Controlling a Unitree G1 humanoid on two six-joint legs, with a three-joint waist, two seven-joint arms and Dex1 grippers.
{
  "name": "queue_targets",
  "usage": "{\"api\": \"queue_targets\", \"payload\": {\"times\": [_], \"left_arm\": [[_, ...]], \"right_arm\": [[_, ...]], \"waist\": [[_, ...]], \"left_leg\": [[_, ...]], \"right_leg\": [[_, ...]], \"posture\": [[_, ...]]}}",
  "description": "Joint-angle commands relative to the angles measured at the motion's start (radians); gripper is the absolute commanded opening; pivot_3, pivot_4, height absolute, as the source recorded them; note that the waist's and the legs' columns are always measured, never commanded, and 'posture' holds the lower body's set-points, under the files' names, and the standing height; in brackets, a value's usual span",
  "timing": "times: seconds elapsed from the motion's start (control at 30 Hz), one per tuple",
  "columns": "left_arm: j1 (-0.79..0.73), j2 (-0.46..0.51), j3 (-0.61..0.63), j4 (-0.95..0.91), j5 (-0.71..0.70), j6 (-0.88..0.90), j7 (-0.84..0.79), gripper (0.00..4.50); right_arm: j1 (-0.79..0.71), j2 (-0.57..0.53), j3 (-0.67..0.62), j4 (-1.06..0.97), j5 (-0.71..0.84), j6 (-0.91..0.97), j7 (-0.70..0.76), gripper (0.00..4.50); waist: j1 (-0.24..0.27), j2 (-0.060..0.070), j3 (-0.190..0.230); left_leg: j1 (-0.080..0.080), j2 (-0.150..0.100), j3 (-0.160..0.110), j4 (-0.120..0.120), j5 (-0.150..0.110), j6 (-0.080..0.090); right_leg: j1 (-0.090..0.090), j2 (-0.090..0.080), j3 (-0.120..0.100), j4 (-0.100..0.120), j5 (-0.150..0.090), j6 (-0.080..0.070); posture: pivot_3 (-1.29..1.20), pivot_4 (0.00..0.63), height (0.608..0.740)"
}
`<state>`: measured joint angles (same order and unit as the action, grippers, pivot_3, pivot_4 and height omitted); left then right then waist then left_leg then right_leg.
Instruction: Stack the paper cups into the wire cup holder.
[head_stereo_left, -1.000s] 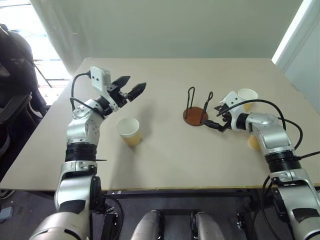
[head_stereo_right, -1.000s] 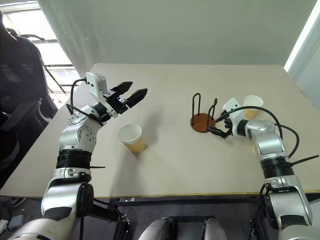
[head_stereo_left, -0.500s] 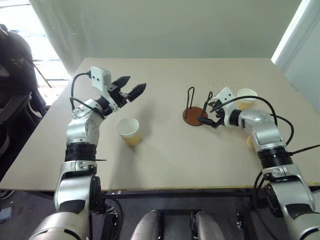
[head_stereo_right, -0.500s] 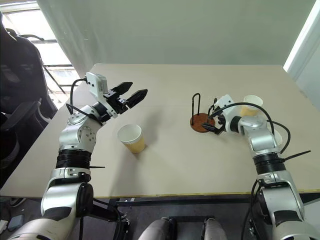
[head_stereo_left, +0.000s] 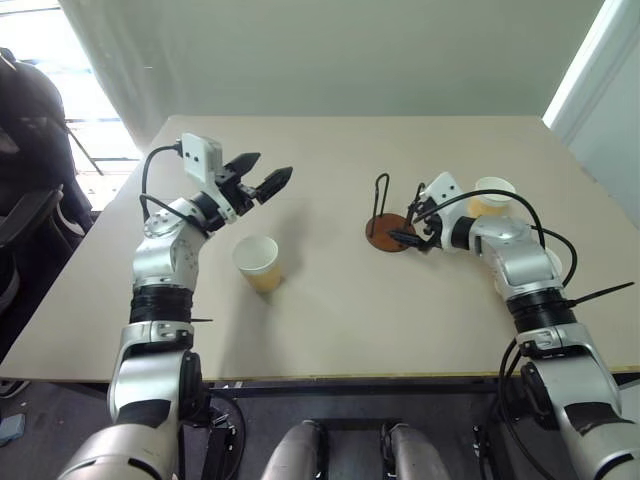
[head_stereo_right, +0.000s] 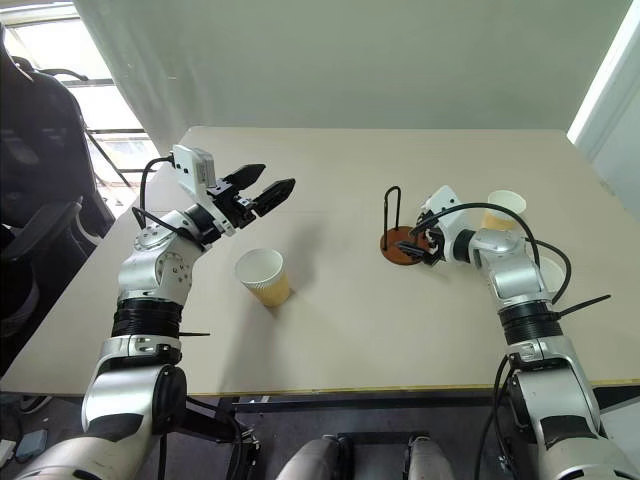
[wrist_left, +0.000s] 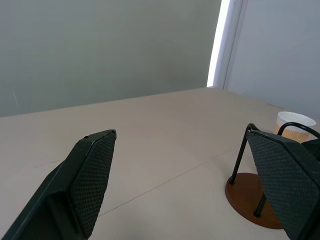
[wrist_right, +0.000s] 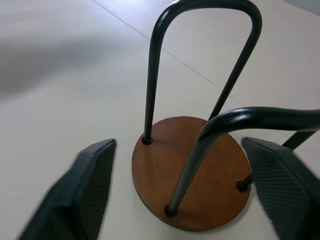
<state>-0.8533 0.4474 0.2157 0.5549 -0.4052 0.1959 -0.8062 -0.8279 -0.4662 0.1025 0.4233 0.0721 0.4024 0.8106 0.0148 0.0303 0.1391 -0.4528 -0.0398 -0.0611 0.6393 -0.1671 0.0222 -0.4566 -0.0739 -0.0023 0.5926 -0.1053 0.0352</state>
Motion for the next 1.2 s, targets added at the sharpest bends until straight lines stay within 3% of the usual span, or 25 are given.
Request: {"api": "queue_targets", "payload": {"times": [0.03,0.27,0.3,0.9,1.2], "left_arm": [[-0.024,0.012,0.006,-0.023,-0.001,-0.009,-0.004,4.5],[-0.026,0.011,0.005,-0.02,0.001,-0.011,-0.005,4.5],[-0.025,0.011,0.005,-0.02,0.001,-0.011,-0.005,4.5],[-0.029,0.01,0.002,-0.014,0.002,-0.009,-0.01,4.5],[-0.027,0.011,0.001,-0.017,0.0,-0.004,-0.014,4.5]], "right_arm": [[-0.017,0.002,0.0,-0.032,-0.003,-0.012,-0.006,2.58],[-0.015,0.003,0.001,-0.037,0.001,-0.006,0.004,0.13],[-0.015,0.002,0.001,-0.038,0.003,-0.005,0.008,0.02],[0.004,-0.092,0.036,-0.182,0.077,0.096,0.278,0.02],[0.029,-0.108,0.041,-0.253,0.108,0.154,0.333,0.02]], "waist": [[0.0,0.0,0.0],[0.0,0.0,0.0],[0.0,0.0,0.0],[0.0,0.0,0.0],[-0.001,0.0,0.0]], "left_leg": [[0.0,0.0,0.0,0.0,0.0,0.0],[0.0,0.0,0.0,0.0,0.0,0.0],[0.0,0.0,0.0,0.0,0.0,0.0],[-0.001,0.0,0.0,0.0,0.0,0.0],[0.0,0.0,0.0,0.0,0.001,0.0]], "right_leg": [[0.0,0.0,0.0,0.0,0.0,0.0],[0.0,0.0,0.0,0.0,0.0,0.0],[0.0,0.0,0.0,0.0,0.0,0.0],[0.0,0.0,0.0,0.0,0.0,0.0],[0.0,0.0,0.0,0.0,0.0,0.0]], "posture": [[0.0,0.15,0.74],[0.0,0.15,0.74],[0.0,0.15,0.74],[0.0,0.15,0.74],[0.0,0.15,0.74]]}}
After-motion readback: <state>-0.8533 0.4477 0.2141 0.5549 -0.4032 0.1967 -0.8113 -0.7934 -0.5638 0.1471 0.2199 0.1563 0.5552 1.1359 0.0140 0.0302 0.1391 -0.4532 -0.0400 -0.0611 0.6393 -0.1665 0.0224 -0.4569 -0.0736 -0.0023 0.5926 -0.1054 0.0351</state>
